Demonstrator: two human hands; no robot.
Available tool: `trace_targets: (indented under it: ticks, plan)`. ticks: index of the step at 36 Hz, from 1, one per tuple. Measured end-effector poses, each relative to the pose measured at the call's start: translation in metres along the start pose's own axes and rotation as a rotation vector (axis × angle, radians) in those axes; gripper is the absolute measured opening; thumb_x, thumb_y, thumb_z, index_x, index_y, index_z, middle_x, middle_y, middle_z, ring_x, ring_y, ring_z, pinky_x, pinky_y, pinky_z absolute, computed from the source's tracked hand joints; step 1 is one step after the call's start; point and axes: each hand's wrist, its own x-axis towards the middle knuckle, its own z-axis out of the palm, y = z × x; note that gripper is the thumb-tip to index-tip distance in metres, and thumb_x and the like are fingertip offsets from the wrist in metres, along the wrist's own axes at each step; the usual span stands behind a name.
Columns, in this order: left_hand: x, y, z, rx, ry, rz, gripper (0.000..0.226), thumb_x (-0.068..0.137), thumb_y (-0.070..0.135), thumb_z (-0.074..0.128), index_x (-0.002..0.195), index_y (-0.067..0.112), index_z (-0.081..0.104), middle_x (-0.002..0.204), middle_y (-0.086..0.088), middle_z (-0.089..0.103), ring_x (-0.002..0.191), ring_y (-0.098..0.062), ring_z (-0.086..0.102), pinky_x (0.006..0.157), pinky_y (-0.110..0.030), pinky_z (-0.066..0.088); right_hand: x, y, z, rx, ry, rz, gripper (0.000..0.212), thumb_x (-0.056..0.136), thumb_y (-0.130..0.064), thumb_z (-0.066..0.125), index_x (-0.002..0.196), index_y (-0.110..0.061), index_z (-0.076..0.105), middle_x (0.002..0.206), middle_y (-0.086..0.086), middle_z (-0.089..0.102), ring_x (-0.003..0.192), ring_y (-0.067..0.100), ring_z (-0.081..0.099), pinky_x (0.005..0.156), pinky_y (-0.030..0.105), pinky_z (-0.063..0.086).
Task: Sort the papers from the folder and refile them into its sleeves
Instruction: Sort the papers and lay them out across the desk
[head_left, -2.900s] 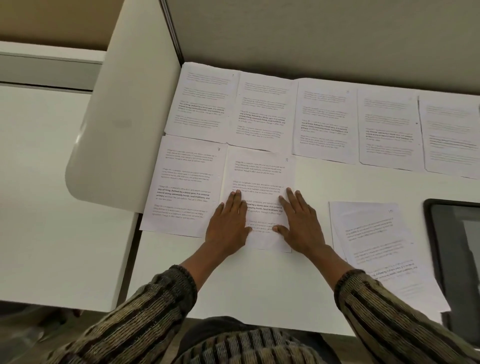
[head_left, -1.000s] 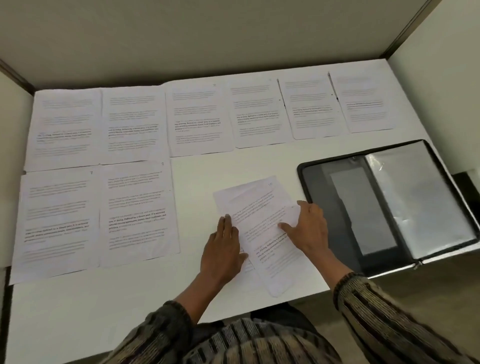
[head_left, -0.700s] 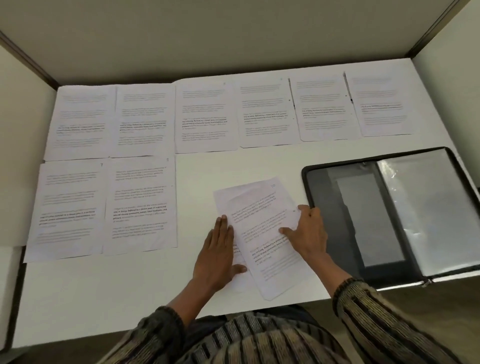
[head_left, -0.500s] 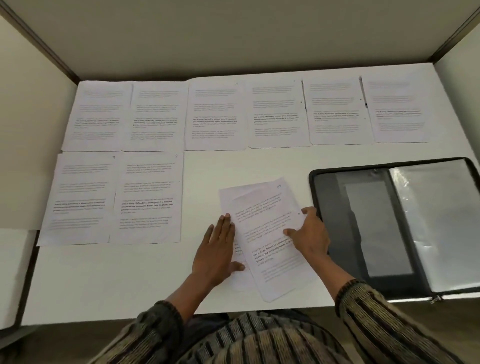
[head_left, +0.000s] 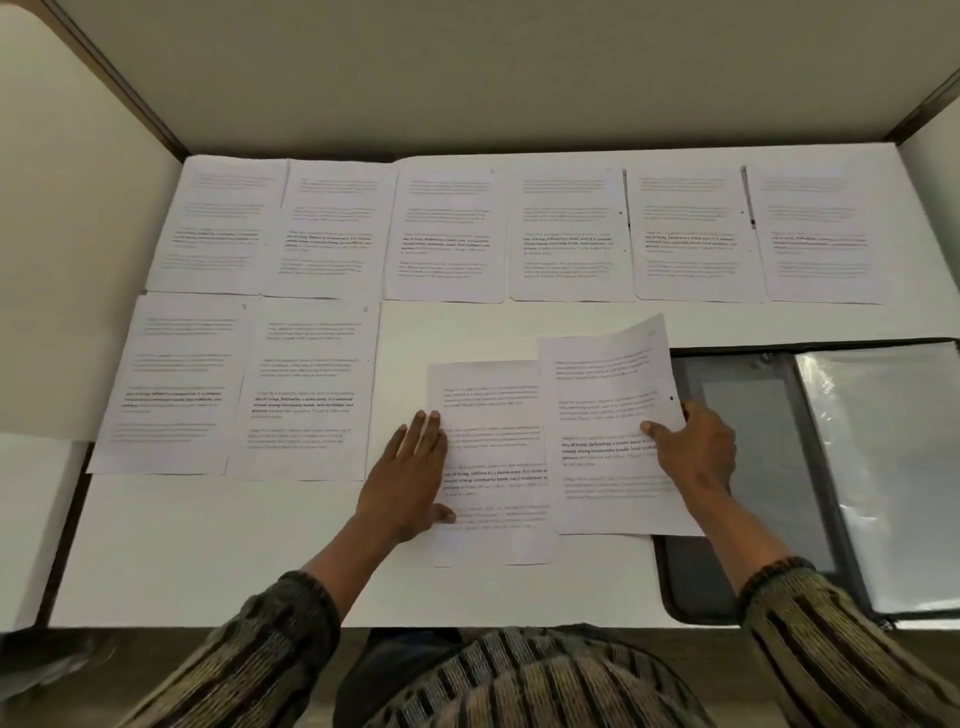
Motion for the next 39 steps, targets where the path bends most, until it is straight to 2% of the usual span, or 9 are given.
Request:
trace_targets:
  ticks: [4, 11, 16, 22, 27, 30, 33, 37, 39]
  plan:
    - [0.011, -0.021, -0.013, 0.057, -0.023, -0.021, 0.124, 0.090, 0.071, 0.066, 0.167, 0.001, -0.002, 0.174, -0.019, -0.017, 0.161, -0.035, -0.018, 0.133, -0.047, -0.001, 0.006, 0.002, -0.002, -0.008, 0.006, 0.000, 0.032, 0.087, -0.028, 0.086, 0.105, -0.009, 0.067, 0.107, 0.013, 0.075, 0.079, 0.025, 0.066, 0.065, 0.036, 0.056]
    - [0.023, -0.033, -0.037, 0.019, -0.018, -0.057, 0.115, 0.095, 0.059, 0.069, 0.167, 0.002, 0.001, 0.173, -0.021, -0.020, 0.160, -0.037, -0.022, 0.131, -0.046, 0.000, 0.005, -0.001, 0.002, 0.041, -0.012, -0.019, 0.031, 0.086, -0.026, 0.087, 0.098, -0.013, 0.062, 0.106, 0.012, 0.074, 0.073, 0.021, 0.062, 0.053, 0.022, 0.041]
    - [0.026, 0.009, -0.028, -0.205, 0.134, -0.026, 0.108, 0.099, 0.068, 0.054, 0.168, 0.004, 0.001, 0.172, -0.017, -0.026, 0.160, -0.031, -0.024, 0.133, -0.043, -0.002, 0.005, -0.001, 0.005, 0.103, -0.037, -0.035, 0.034, 0.085, -0.025, 0.088, 0.099, -0.019, 0.058, 0.107, 0.011, 0.074, 0.078, 0.021, 0.064, 0.054, 0.022, 0.041]
    - [0.035, 0.041, -0.004, -0.285, 0.128, -0.042, 0.130, 0.088, 0.088, 0.047, 0.165, 0.005, -0.018, 0.166, -0.016, -0.041, 0.155, -0.031, -0.037, 0.131, -0.046, -0.008, 0.013, -0.004, 0.008, 0.098, -0.042, -0.036, 0.035, 0.084, -0.022, 0.089, 0.105, -0.015, 0.062, 0.109, 0.011, 0.075, 0.079, 0.020, 0.062, 0.055, 0.021, 0.039]
    - [0.046, 0.026, -0.002, -0.275, 0.130, -0.081, 0.131, 0.087, 0.088, 0.048, 0.165, 0.005, -0.018, 0.166, -0.016, -0.041, 0.155, -0.032, -0.037, 0.131, -0.047, -0.009, 0.024, -0.007, 0.012, 0.096, -0.039, -0.015, 0.044, 0.082, -0.025, 0.090, 0.112, -0.012, 0.060, 0.110, 0.011, 0.072, 0.088, 0.026, 0.066, 0.069, 0.034, 0.053]
    - [0.054, 0.008, -0.008, -0.252, 0.114, -0.101, 0.132, 0.086, 0.089, 0.048, 0.166, 0.006, -0.016, 0.167, -0.016, -0.038, 0.156, -0.032, -0.034, 0.131, -0.047, -0.007, 0.029, -0.014, 0.013, 0.091, -0.032, -0.015, 0.047, 0.082, -0.025, 0.090, 0.114, -0.010, 0.060, 0.111, 0.009, 0.070, 0.091, 0.025, 0.064, 0.075, 0.037, 0.053]
    - [0.063, -0.009, -0.017, -0.238, 0.099, -0.101, 0.133, 0.084, 0.089, 0.052, 0.167, 0.006, -0.012, 0.169, -0.016, -0.035, 0.158, -0.032, -0.030, 0.132, -0.048, -0.004, 0.033, -0.022, 0.016, 0.100, -0.052, -0.012, 0.047, 0.084, -0.024, 0.089, 0.117, -0.009, 0.058, 0.110, 0.007, 0.068, 0.088, 0.022, 0.061, 0.072, 0.033, 0.049]
    - [0.072, -0.020, -0.029, -0.201, 0.050, -0.091, 0.133, 0.085, 0.084, 0.058, 0.166, 0.005, -0.010, 0.170, -0.018, -0.032, 0.159, -0.033, -0.026, 0.133, -0.051, 0.005, 0.037, -0.031, 0.022, 0.102, -0.057, -0.038, 0.045, 0.085, -0.026, 0.088, 0.113, -0.012, 0.056, 0.107, 0.003, 0.069, 0.077, 0.013, 0.060, 0.056, 0.024, 0.041]
    - [0.074, -0.020, -0.032, -0.179, 0.039, -0.087, 0.132, 0.085, 0.083, 0.060, 0.166, 0.004, -0.009, 0.170, -0.019, -0.030, 0.160, -0.034, -0.024, 0.133, -0.052, 0.007, 0.037, -0.036, 0.024, 0.123, -0.057, -0.047, 0.044, 0.087, -0.024, 0.086, 0.116, -0.011, 0.056, 0.108, 0.001, 0.067, 0.079, 0.015, 0.061, 0.057, 0.024, 0.042]
